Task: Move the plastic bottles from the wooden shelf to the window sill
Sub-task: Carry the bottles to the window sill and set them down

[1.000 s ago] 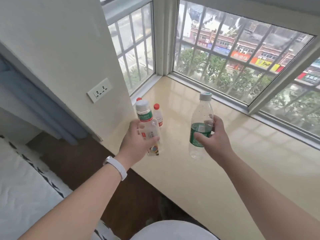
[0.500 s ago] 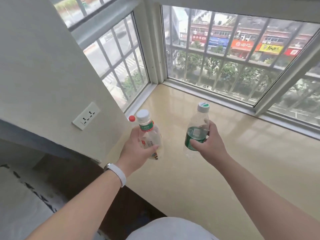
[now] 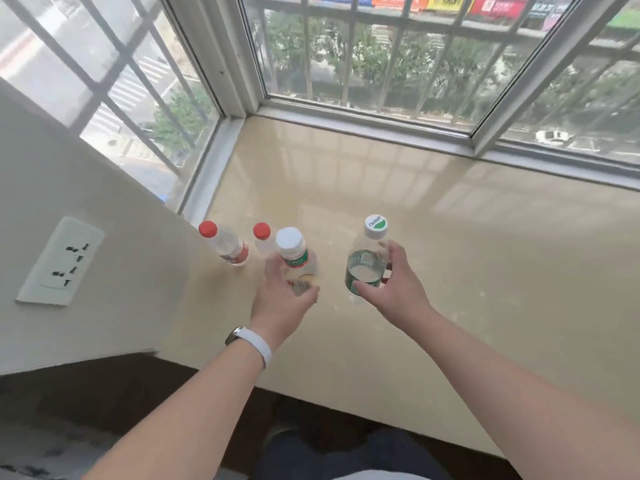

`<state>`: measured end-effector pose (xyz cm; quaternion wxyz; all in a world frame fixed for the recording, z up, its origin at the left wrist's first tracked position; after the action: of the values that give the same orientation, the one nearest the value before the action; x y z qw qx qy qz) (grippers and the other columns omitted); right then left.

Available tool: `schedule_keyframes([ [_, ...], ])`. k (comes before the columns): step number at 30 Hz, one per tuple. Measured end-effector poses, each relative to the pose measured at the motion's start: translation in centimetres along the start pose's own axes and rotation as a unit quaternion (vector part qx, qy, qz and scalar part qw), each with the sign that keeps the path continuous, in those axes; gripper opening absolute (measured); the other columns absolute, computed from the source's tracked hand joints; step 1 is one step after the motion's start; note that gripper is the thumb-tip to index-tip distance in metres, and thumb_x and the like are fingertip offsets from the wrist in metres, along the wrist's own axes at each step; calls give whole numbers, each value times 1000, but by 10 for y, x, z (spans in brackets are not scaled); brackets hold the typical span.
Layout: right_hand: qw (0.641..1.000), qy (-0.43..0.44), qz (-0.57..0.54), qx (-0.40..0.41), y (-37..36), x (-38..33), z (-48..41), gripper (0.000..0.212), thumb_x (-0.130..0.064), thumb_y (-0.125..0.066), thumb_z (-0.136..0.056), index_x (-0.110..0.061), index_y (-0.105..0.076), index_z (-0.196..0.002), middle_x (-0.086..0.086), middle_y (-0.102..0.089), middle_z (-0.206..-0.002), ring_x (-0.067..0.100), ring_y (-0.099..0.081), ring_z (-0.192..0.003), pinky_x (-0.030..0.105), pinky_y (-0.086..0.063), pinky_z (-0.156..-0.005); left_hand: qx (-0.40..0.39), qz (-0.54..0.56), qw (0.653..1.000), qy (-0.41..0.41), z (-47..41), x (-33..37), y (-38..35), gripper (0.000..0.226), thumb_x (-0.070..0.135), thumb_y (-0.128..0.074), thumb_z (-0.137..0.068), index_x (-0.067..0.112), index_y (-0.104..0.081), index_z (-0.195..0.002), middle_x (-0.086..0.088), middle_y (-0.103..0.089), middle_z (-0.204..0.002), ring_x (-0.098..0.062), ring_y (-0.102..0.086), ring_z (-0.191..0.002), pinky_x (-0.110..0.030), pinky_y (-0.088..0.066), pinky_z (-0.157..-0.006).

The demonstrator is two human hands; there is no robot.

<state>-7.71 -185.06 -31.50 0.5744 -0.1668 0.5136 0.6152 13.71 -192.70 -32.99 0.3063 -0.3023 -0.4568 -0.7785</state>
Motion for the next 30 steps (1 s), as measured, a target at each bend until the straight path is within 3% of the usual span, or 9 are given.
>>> schedule_keyframes([
  [4,999,-23,18,29,-20,16,-19,68,-33,-77,-77,-35,-33,-129,-28,-50,-109,7,-57,-103,30,-48,-87,-41,-17,999,-23,-32,-15,-24,68,31,-79,-79,33,-38,-133,13,-58,-120,-10,-61,-98,-26,-43,-74],
  [8,997,-42,8,68,-35,37,-37,55,-30,-76,-79,-41,-37,-114,-29,-53,-106,-6,-56,-96,23,-48,-80,-47,-32,998,-34,-62,-39,-44,69,31,-79,-79,29,-39,-135,11,-59,-117,-16,-61,-102,-30,-47,-78],
  [12,993,-57,-7,101,-46,66,-51,57,-31,-78,-78,-37,-36,-117,-22,-53,-113,-16,-49,-101,9,-41,-79,-55,-46,996,-48,-86,-60,-63,70,32,-79,-80,26,-37,-136,13,-57,-120,-18,-60,-104,-33,-49,-83],
  [17,987,-85,-20,137,-54,97,-61,57,-30,-79,-77,-32,-37,-117,-29,-49,-106,-24,-48,-90,2,-39,-69,-61,-7,997,-55,-108,-77,-84,76,32,-77,-80,27,-35,-143,12,-54,-130,-14,-57,-118,-37,-49,-99],
  [23,983,-79,-9,163,-55,113,-71,60,-30,-80,-76,-34,-35,-116,-28,-47,-106,8,-55,-98,20,-42,-78,-63,5,996,-65,-121,-81,-97,74,25,-77,-82,23,-34,-143,16,-49,-125,-10,-52,-118,-29,-43,-99],
  [27,986,-64,10,154,-61,121,-74,66,-27,-79,-78,-26,-37,-129,-33,-42,-107,7,-50,-101,19,-38,-81,-59,2,996,-62,-124,-86,-98,77,24,-77,-84,20,-31,-145,16,-44,-126,-1,-45,-111,-21,-36,-96],
  [30,988,-69,15,140,-65,126,-73,67,-29,-78,-79,-28,-35,-130,-28,-45,-110,8,-50,-104,23,-39,-83,-56,-3,996,-73,-122,-88,-99,79,21,-78,-83,19,-31,-146,21,-42,-124,2,-43,-110,-20,-35,-96],
])
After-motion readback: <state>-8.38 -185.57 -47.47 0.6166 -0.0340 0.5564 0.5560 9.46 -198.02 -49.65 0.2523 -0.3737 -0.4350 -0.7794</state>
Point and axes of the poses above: each hand's wrist, its own z-axis away from the middle knuckle, its own y-axis out of the back of the hand, x = y × z, the point moved 8 cm from there along -z, towards the middle knuckle
